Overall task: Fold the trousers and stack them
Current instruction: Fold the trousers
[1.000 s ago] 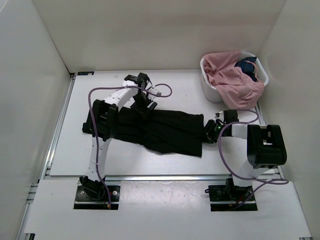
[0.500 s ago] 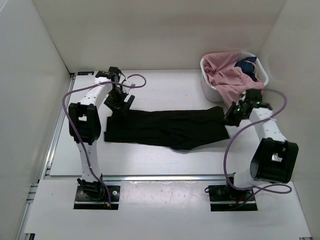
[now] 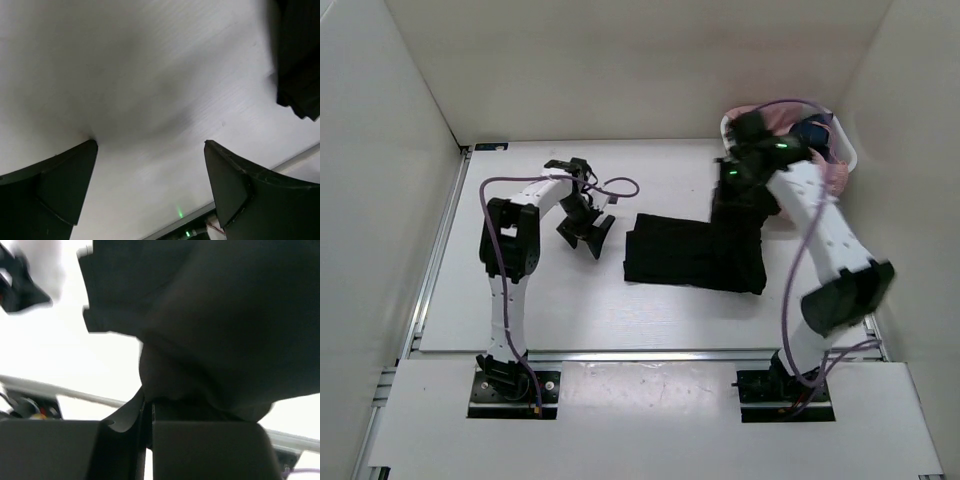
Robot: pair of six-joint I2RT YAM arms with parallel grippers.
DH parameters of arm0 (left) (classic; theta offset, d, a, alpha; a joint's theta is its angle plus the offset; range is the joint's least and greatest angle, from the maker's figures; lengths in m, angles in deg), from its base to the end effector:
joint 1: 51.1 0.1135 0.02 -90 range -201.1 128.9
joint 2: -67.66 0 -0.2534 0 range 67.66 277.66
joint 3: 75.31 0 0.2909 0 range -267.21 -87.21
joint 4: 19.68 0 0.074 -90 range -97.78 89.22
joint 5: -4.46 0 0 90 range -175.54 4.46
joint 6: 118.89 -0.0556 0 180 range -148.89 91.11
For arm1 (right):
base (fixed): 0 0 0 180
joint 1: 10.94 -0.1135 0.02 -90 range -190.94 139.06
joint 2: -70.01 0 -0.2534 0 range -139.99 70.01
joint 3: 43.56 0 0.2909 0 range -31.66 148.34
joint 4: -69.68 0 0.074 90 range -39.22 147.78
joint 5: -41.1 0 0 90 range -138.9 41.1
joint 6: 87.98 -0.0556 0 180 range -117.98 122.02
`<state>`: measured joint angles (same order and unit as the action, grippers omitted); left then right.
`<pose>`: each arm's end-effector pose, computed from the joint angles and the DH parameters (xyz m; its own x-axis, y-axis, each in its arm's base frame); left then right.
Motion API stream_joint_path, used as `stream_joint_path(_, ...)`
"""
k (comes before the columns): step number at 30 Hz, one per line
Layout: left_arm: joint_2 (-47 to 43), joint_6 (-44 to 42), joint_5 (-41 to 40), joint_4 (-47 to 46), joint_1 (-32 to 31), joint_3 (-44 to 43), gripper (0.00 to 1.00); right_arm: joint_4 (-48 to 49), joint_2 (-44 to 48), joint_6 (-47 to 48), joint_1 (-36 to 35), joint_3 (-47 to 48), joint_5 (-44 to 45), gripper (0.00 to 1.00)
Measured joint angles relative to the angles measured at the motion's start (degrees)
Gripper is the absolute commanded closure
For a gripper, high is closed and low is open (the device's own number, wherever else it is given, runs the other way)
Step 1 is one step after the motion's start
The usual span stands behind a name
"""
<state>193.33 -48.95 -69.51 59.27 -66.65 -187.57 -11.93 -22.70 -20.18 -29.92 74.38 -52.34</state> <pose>0.4251 -0.1342 0.1246 -0.8196 0.5702 -0.0560 0.5619 0.7808 -0.2733 0.3458 0.1225 0.3828 -0.8636 0.1018 -0.4938 -0.0321 0.9663 0.2555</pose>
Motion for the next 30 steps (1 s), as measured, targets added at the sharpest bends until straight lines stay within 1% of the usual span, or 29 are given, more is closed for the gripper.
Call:
stream_joint_path(2, 2.23, 0.37, 1.64, 1.16, -0.68, -1.53, 0.0, -1.44, -6.75, -1.88, -7.65, 2.19, 1.75, 1.0)
stream_joint_path(4, 2.84, 0.57, 4.09, 1.55, -0.5, -2.54, 0.0, -2.8, -14.51, -4.46, -13.73, 4.76, 3.54, 1.0)
stream_joint_path(7, 3.74, 0.76, 6.54, 2.43, -0.09, -3.61, 0.0, -3.63, -24.85, -7.61, -19.91, 9.51, 5.75, 1.0)
stream_joint_path(9, 4.22, 0.9, 7.65, 2.89, 0.44, -4.15, 0.0, -2.69, -28.59, -9.2, -22.38, 11.39, 6.27, 1.0)
stream_joint_path(11, 4.46, 1.03, 8.37, 3.17, 0.72, -4.44, 0.0, -1.38, -30.14, -10.62, -23.56, 11.98, 6.29, 1.0)
stream_joint_path(17, 5.11, 1.27, 9.55, 4.04, 0.79, -5.16, 0.0, 2.21, -30.56, -12.76, -23.1, 13.68, 5.99, 0.99)
stream_joint_path(18, 5.11, 1.29, 9.62, 4.09, 0.79, -5.16, 0.0, 2.67, -30.84, -12.76, -23.02, 14.08, 5.64, 0.96)
stream_joint_path(19, 5.14, 1.29, 9.7, 4.11, 0.81, -5.14, 0.0, 3.06, -31.36, -12.74, -22.8, 14.69, 5.22, 0.89)
stream_joint_path(20, 5.14, 1.29, 9.73, 4.11, 0.81, -5.16, 0.0, 3.65, -32.06, -12.57, -22.69, 15.23, 4.72, 0.78)
stream_joint_path(21, 5.14, 1.29, 9.73, 4.11, 0.81, -5.16, 0.0, 4.28, -32.85, -12.22, -22.64, 15.72, 3.91, 0.51)
stream_joint_path(22, 5.14, 1.36, 9.7, 4.11, 0.81, -5.16, 0.0, 5.09, -33.51, -12.04, -22.62, 15.91, 2.67, 0.45)
stream_joint_path(23, 5.16, 1.53, 9.73, 4.11, 0.92, -5.18, 0.0, 5.73, -34.27, -11.28, -22.67, 16.02, 1.38, 0.42)
stream_joint_path(24, 5.18, 1.55, 9.75, 4.17, 1.22, -5.29, 0.0, 6.4, -34.97, -10.32, -22.77, 16.13, -0.13, 0.36)
stream_joint_path(25, 5.18, 1.73, 9.81, 4.22, 1.57, -5.31, 0.0, 7.04, -35.67, -9.55, -22.99, 16.44, -1.57, 0.34)
stream_joint_path(26, 5.22, 2.03, 9.94, 4.28, 1.92, -5.38, 0.0, 7.17, -36.06, -8.63, -23.21, 16.83, -2.47, 0.34)
stream_joint_path(27, 5.22, 2.14, 9.9, 4.5, 2.47, -5.53, 0.0, 7.41, -36.17, -7.45, -23.43, 16.94, -3.17, 0.31)
stream_joint_path(28, 5.22, 2.08, 9.51, 4.52, 3.21, -5.73, 0.0, 7.78, -36.06, -6.36, -23.61, 16.96, -3.89, 0.31)
stream_joint_path(30, 5.27, 1.79, 7.76, 4.31, 4.68, -6.62, 0.0, 11.17, -34.12, -3.96, -24.37, 15.32, -4.7, 0.27)
